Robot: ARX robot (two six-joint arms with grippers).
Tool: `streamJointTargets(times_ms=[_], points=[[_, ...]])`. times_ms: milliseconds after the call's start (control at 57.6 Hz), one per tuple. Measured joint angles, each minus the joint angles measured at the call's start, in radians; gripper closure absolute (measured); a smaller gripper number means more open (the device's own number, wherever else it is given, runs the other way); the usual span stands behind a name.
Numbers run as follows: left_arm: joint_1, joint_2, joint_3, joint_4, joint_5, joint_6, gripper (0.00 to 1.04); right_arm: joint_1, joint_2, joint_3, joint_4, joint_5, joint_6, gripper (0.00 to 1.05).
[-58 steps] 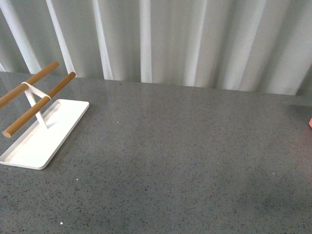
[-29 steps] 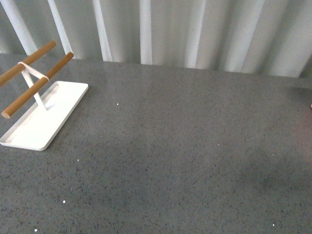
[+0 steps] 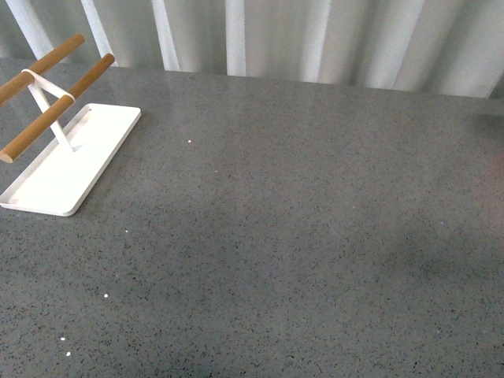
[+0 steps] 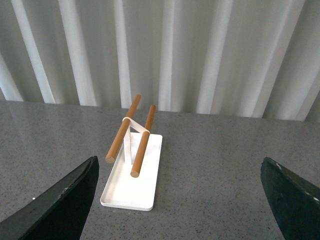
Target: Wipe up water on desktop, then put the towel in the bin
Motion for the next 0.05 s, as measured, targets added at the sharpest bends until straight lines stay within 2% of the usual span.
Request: streamJointTargets(times_ms=[52], points=[[0.000,0.000,0.000,0.000,0.000,0.000,0.07,0.000,0.000,0.000,0.000,0.000,0.000,0.07]])
